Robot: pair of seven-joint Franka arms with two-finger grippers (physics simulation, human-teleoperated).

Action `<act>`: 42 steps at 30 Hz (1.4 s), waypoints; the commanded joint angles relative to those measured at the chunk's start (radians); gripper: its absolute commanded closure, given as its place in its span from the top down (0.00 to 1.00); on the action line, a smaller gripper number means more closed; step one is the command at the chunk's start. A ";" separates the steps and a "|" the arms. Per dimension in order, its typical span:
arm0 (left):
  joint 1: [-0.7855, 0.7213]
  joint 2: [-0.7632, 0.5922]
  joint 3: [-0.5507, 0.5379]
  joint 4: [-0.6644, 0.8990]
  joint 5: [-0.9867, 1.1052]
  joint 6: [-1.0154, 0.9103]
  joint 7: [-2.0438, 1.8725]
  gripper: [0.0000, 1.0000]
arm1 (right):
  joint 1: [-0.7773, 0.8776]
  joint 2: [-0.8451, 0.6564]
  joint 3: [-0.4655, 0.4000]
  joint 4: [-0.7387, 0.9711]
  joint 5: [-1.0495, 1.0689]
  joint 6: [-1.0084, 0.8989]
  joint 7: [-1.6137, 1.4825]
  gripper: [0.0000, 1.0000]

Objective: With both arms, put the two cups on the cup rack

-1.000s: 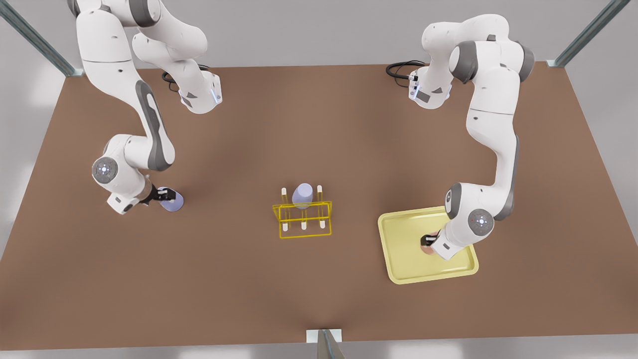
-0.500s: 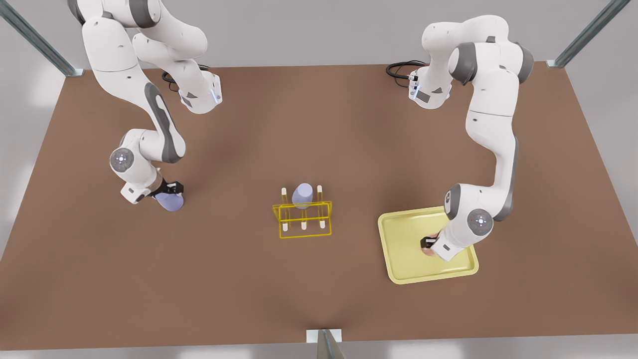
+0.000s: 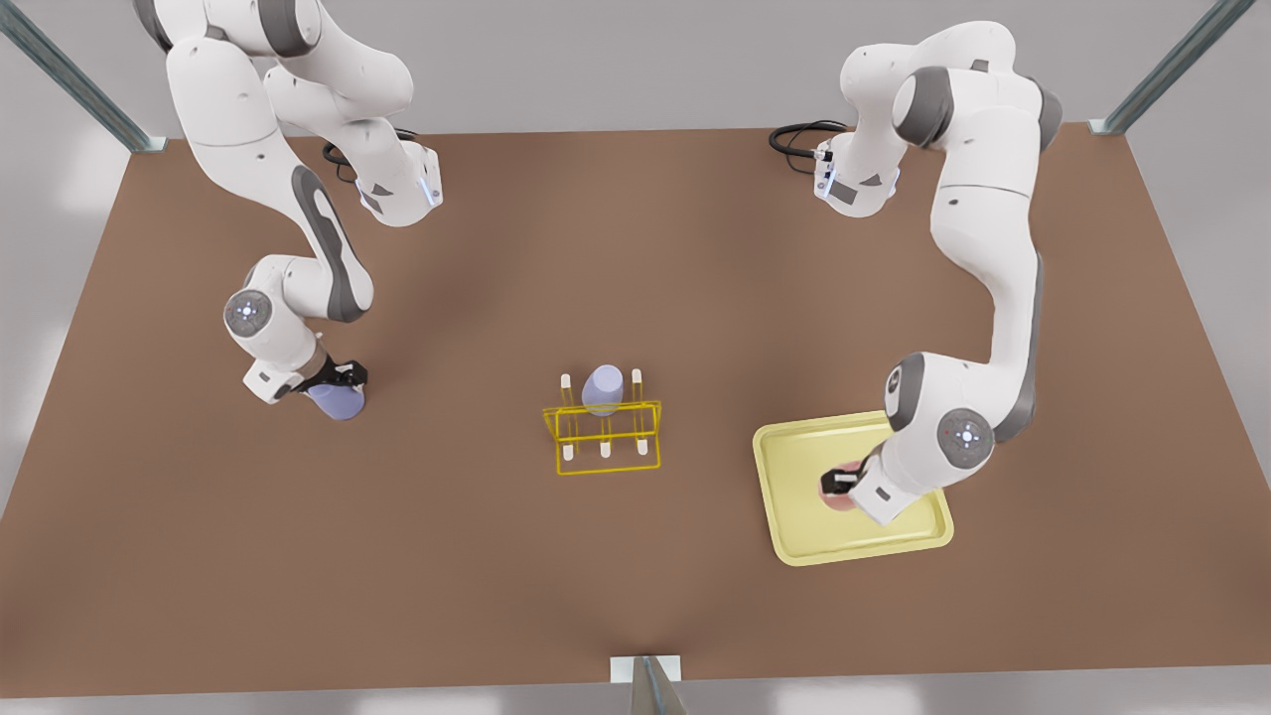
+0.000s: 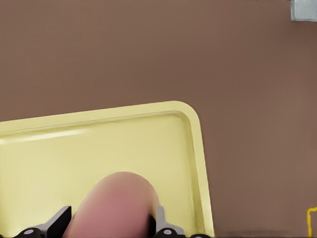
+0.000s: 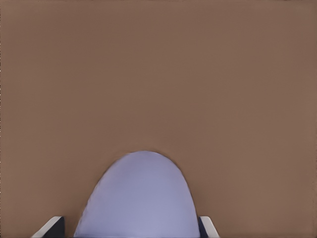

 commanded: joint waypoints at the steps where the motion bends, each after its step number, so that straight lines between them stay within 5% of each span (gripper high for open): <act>1: -0.001 -0.001 -0.029 0.018 -0.003 -0.088 -0.297 0.78 | 0.000 -0.002 0.000 0.000 0.003 0.000 -0.008 1.00; 5: -0.007 0.000 -0.117 0.106 -0.004 -0.106 -0.463 0.78 | 0.000 -0.002 0.000 0.002 0.003 0.000 -0.008 1.00; 8: -0.055 0.002 -0.123 0.135 -0.003 -0.106 -0.550 0.78 | 0.000 0.000 0.000 0.005 0.002 0.000 -0.008 0.83; 14: -0.154 0.032 -0.123 0.213 0.000 -0.091 -0.679 0.79 | 0.000 0.003 0.026 0.018 0.002 0.000 -0.006 0.83; 27: -0.285 0.097 -0.158 0.245 0.000 0.102 -0.830 0.79 | 0.001 -0.003 0.321 0.123 0.327 -0.014 0.000 0.84; 33: -0.291 0.152 -0.155 0.245 0.046 0.116 -0.827 0.79 | 0.038 0.020 0.360 0.290 0.445 -0.162 0.010 0.84; 35: -0.291 0.155 -0.154 0.245 0.049 0.116 -0.825 1.00 | 0.056 0.040 0.362 0.363 0.451 -0.216 0.050 0.84; 42: -0.291 0.158 -0.157 0.247 0.043 0.153 -0.893 1.00 | 0.096 0.148 0.360 0.649 0.451 -0.394 0.165 0.84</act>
